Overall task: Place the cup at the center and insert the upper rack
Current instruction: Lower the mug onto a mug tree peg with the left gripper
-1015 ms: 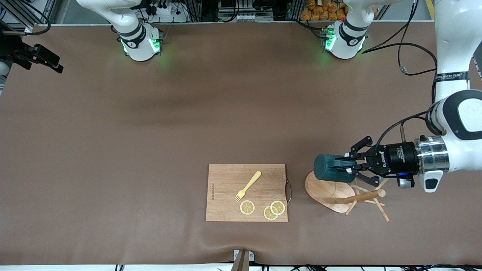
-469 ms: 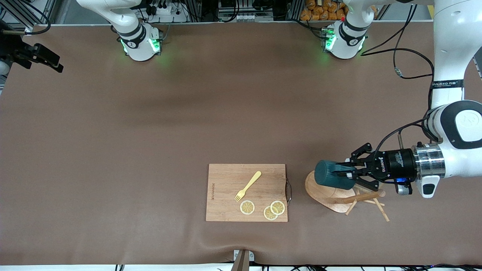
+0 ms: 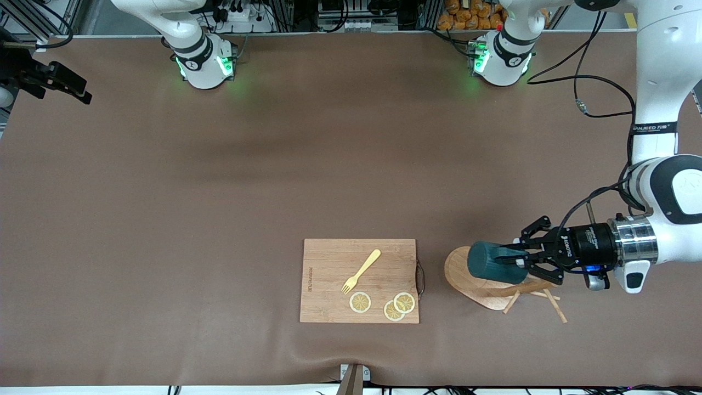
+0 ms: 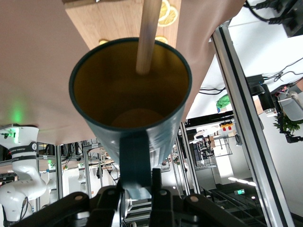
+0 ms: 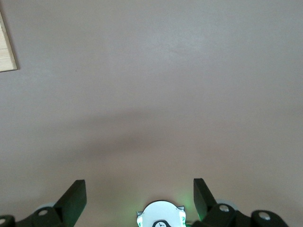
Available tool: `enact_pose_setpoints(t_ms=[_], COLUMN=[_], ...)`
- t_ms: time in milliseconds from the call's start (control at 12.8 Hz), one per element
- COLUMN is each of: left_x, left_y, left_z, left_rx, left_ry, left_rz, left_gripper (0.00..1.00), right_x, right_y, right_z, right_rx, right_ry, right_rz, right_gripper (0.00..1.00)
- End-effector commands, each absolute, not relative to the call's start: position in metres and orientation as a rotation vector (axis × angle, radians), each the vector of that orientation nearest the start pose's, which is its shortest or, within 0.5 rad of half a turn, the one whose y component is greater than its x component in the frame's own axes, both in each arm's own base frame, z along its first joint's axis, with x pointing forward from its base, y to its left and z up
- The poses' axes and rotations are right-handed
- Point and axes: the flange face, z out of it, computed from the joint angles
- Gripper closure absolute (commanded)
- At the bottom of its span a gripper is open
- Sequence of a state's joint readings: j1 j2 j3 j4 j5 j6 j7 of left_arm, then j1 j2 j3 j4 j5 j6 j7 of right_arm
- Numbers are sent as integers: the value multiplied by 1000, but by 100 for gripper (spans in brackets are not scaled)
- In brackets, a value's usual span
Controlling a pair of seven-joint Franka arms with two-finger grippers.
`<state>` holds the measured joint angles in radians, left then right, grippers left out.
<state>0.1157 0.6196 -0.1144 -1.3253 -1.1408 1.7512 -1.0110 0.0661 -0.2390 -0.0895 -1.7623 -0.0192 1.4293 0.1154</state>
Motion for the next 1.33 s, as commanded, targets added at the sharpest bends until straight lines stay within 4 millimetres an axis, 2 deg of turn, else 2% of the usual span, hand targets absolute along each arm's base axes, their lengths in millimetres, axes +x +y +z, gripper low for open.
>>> enact_pose_setpoints(t_ms=[0, 234, 547, 1249], left_x=[728, 732, 735, 737], left_y=[-51, -35, -32, -15], left_z=[405, 397, 380, 360], left_rx=[1572, 1493, 1483, 1455], left_ry=[1271, 1250, 1228, 1222], left_rz=[-826, -823, -817, -804], left_gripper=[100, 100, 100, 100], right_x=[458, 458, 459, 458], right_y=[-21, -21, -19, -19], right_z=[653, 653, 653, 653], right_rx=[-3131, -3131, -3132, -3132], right_ry=[229, 229, 224, 224], right_rz=[139, 139, 131, 136], right_gripper=[0, 0, 0, 0])
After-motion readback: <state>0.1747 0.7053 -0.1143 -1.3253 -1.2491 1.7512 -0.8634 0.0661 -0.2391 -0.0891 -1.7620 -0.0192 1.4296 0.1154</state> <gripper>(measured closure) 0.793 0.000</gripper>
